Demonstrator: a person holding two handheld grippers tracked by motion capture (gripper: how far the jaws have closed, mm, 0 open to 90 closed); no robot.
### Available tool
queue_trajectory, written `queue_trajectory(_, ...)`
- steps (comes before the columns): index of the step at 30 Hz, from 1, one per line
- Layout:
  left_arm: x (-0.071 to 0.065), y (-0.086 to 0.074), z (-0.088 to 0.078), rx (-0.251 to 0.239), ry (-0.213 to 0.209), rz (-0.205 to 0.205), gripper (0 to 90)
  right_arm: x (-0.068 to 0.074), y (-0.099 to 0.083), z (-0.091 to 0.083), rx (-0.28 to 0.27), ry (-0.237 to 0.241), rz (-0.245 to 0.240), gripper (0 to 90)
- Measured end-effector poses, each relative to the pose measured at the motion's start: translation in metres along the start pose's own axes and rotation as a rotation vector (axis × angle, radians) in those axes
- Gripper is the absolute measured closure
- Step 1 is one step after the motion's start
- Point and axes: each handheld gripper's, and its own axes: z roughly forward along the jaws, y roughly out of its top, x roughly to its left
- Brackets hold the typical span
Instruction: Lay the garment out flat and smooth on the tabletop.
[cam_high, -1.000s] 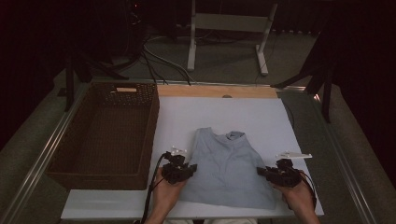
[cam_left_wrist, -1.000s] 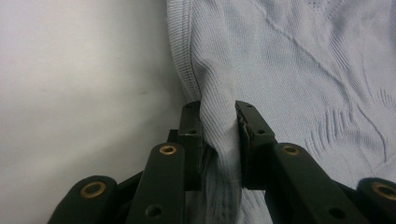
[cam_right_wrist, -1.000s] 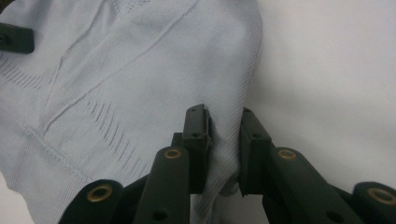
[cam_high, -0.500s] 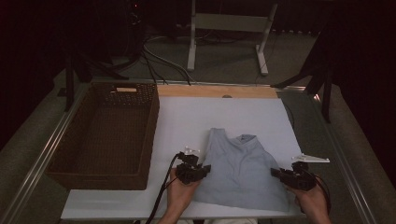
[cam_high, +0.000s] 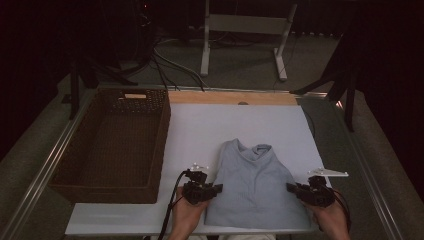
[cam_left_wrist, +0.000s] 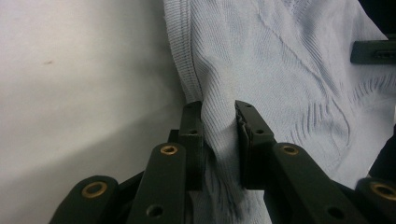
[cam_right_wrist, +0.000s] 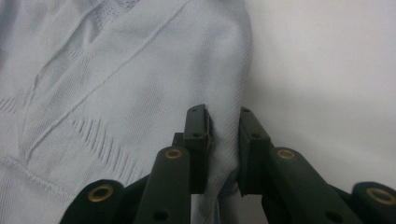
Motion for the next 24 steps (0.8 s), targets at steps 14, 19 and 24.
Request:
queue_trajectory(14, 0.008, -0.007, -0.017, 0.013, -0.013, -0.027, 77.1, 0.013, -0.002, -0.003, -0.002, 0.036, -0.027, 77.4)
queue_trajectory(19, 0.006, -0.005, -0.017, -0.008, -0.017, -0.001, 62.4, 0.007, -0.005, -0.008, -0.005, 0.019, -0.013, 77.5)
queue_trajectory(24, 0.007, 0.003, -0.022, -0.07, -0.009, 0.033, 43.0, -0.002, -0.011, -0.015, -0.006, 0.006, 0.01, 77.5)
